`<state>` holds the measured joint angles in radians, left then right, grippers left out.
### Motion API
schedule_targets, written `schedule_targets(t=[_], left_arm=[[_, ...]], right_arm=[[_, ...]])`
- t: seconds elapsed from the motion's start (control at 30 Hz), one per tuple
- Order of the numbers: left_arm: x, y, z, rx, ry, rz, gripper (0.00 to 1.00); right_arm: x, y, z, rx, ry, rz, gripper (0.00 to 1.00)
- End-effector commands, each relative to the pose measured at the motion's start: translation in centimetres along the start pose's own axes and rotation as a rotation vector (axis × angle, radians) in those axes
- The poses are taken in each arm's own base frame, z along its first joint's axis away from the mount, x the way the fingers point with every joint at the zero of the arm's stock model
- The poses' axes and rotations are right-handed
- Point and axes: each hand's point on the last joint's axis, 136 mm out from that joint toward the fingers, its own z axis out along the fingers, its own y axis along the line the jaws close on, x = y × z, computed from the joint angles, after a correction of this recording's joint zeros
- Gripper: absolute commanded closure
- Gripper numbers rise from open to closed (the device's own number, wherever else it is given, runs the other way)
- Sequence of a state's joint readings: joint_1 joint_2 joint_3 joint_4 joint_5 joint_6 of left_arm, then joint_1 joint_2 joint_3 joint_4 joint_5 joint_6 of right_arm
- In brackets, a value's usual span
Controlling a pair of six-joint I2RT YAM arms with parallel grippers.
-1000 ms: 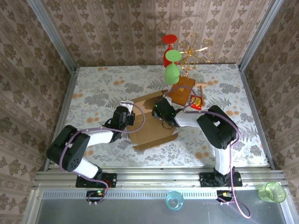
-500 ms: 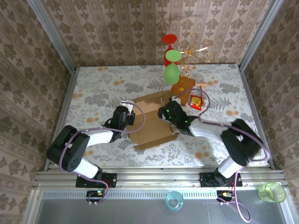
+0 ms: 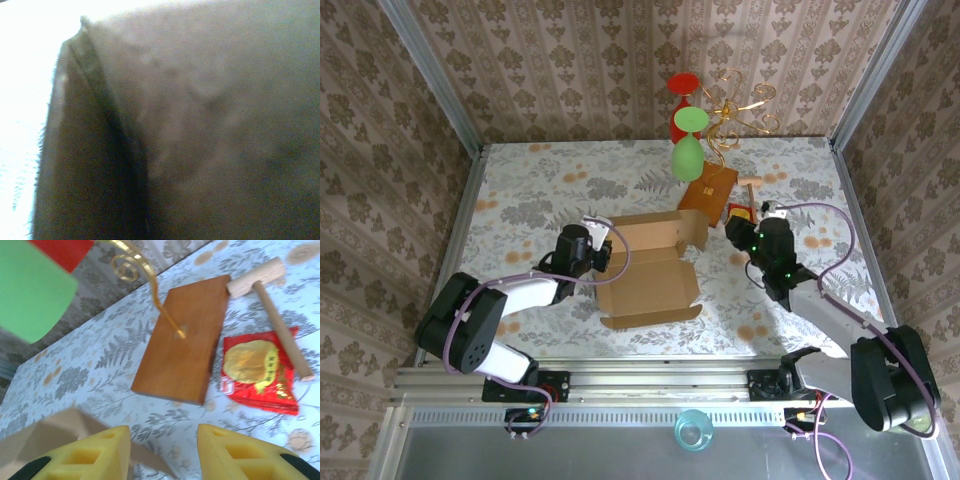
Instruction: Fold the paper box
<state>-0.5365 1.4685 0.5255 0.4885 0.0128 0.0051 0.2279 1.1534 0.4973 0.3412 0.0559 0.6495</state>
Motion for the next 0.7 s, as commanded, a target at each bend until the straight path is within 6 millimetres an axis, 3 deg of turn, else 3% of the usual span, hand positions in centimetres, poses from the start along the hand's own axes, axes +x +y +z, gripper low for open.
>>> schedule_targets(t=[0.0,0.13,0.33,0.43,0.67], left_arm=[[0.1,-0.4,-0.1,0.082,0.020,0.019,1.00],[0.1,0.1,0.5,0.088,0.028,0.005,1.00],[0.1,0.3,0.9,0.075,0.037,0.005,1.00],[0.2,0.7,0.9,0.057,0.039,0.001,1.00],[0.3,1.0,1.1,0.033,0.041,-0.005,1.00]], right_arm=[[-0.1,-1.4,1.3,-0.014,0.055,0.018,0.62],[1.6,-2.0,4.8,-0.038,0.190,0.044,0.64],[4.6,0.6,8.3,-0.148,0.305,-0.011,0.64],[5.8,2.3,9.1,-0.198,0.341,-0.064,0.64],[7.5,3.4,9.4,-0.279,0.388,-0.092,0.64]])
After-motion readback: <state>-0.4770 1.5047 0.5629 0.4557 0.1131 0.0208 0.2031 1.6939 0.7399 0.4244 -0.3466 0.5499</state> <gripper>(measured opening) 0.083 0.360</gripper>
